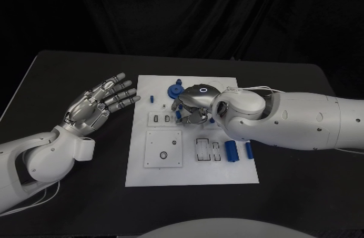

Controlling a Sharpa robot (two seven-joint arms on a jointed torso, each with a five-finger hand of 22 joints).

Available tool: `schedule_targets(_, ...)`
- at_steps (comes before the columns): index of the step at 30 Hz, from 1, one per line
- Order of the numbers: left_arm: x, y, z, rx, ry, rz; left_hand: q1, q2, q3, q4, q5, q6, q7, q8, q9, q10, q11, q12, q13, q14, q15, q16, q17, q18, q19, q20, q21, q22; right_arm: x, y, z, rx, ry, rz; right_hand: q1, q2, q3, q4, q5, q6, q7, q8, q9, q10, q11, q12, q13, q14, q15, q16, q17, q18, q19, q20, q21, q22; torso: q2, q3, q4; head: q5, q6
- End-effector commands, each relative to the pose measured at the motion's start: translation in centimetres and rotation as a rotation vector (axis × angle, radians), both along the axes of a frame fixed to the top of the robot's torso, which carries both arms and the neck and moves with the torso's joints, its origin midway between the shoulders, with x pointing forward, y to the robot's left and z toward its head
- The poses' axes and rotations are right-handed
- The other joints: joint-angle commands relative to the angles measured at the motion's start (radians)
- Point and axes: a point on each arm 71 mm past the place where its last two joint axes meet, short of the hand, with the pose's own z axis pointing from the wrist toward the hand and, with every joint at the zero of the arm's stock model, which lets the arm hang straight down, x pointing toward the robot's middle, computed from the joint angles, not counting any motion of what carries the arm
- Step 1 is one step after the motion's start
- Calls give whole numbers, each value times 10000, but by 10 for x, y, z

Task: Assemble the parts on the task board

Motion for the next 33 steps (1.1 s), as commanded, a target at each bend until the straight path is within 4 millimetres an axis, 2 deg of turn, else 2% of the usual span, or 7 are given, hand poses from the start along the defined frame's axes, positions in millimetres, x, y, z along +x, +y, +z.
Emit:
schedule_targets(1, -1, 0, 3, -426, -331, 51, -144, -7, 77, -7, 7, -28, 82, -40, 3, -29, 48, -3, 7, -39, -2, 28, 5, -156, -52, -16, -34, -16, -1, -2, -3, 4, -54, 25, -91, -86, -140, 68, -210, -291, -29, -177, -137, -37, -21, -49, 453, 218, 47, 86, 760, 136, 33, -24, 56, 565, 7, 2, 4, 3, 13)
schedule_targets(10, -3, -2, 5, -528, -421, 85, -261, 55, 310, -18, 16, -4, 101, -35, 8, -17, 116, 55, 14, -99, 0, 43, 1, -158, -119, -16, -65, -36, -8, -3, 8, 1200, -781, 533, 15, -504, -345, 839, -368, -2079, -188, -493, -953, 51, -150, -4, 509, 381, -58, 467, 1124, 64, 231, -121, 357, 821, 4, 6, -14, -18, 212)
schedule_targets(16, -6, -4, 5, -317, -364, 277, -440, -2, 953, -77, 32, 102, 179, -7, 23, 79, 248, 225, 24, 73, -27, 397, 44, -131, 395, -25, 289, 98, -12, -8, 23, 2546, -1258, 1042, 170, -459, -308, 1214, -352, -1296, -140, -328, -878, 37, -128, -18, 490, 373, -51, 461, 1121, 60, 235, -128, 344, 855, 2, 18, -23, 109, 483)
schedule_targets(24, 1, -4, 13, 437, -632, 339, -493, -242, 2637, -354, 157, 815, 358, 202, 117, 1271, 304, 1580, 214, 1220, -240, 1815, 233, 18, 1129, -116, 989, 414, -8, -33, 39, 3595, -1744, 1352, 999, 245, 87, 864, 308, 251, -145, 35, -766, -105, -127, -103, 388, 293, -43, 312, 981, 60, 226, -112, 308, 931, -119, 64, -51, 270, 945)
schedule_targets(29, 19, -10, 34, 1295, -1102, 104, -598, -620, 3318, -400, 79, 1432, 513, 332, 164, 2272, 274, 2165, 319, 2149, -459, 2750, 402, 85, 1716, -284, 1912, 904, 0, -67, 39, 4381, -1259, 831, 1018, 538, 282, 1062, 1021, 633, -66, 31, -853, -2198, -47, -1768, -1662, -186, 13, -687, 59, 217, -204, -63, -561, 574, -438, 217, -65, 485, 1067)
schedule_targets(31, 25, -12, 39, 1961, -1183, -89, -697, -792, 3270, -327, -95, 2494, 676, 647, 343, 2936, 165, 2448, 391, 2473, -555, 3126, 516, 110, 1890, -387, 2326, 1138, 5, -80, 37, 4778, -994, 474, 980, 594, 399, 1219, 1322, 894, 22, 76, -860, -3605, 46, -2864, -2854, -432, 109, -1129, -330, 318, -496, 3, -1147, 326, -574, 295, -78, 571, 1068)
schedule_targets(33, 32, -14, 42, 2741, -1186, -316, -823, -952, 3110, -206, -356, 2376, 716, 581, 333, 3115, 108, 2479, 384, 2703, -619, 3383, 600, 133, 1991, -426, 2555, 1267, 10, -93, 34, 5199, -632, 28, 992, 592, 483, 1303, 1346, 963, 80, 44, -881, -4494, 129, -3513, -3562, -756, 180, -1610, -740, 433, -870, 81, -1829, 35, -696, 360, -85, 622, 1043)
